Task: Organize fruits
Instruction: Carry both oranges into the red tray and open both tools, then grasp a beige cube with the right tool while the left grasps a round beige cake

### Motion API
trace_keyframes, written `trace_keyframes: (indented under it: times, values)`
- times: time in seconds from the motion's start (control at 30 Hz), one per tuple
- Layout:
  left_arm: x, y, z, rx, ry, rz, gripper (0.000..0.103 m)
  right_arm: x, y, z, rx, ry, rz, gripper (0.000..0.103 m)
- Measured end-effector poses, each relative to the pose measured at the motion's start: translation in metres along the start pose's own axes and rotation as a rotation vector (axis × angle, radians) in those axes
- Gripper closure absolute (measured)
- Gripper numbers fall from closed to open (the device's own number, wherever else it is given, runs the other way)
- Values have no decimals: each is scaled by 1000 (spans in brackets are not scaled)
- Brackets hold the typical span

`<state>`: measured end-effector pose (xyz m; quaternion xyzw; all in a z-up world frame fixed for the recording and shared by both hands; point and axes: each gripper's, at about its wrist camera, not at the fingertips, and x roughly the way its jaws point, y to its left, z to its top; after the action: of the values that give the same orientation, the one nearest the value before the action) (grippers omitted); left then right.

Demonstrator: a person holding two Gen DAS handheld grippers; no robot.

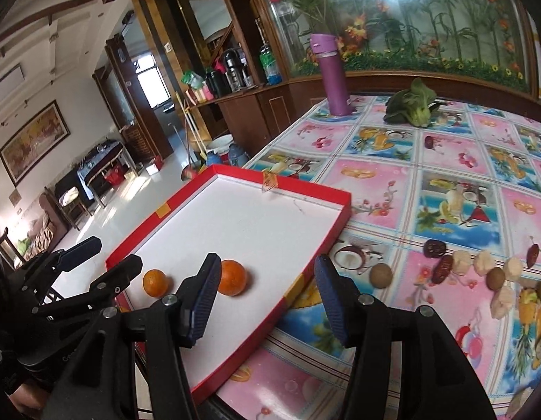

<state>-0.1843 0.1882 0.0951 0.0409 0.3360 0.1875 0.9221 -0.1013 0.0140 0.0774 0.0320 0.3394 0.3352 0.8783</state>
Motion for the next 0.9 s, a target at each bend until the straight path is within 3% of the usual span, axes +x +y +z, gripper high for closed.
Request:
trace_keyframes:
  times: [0.53, 0.9]
  values:
    - [-26, -49, 18, 88, -53, -27, 34, -66, -63, -10, 82, -91, -73, 48]
    - [-33, -110, 28, 200, -70, -93, 33, -127, -127, -43, 134, -130, -252, 47]
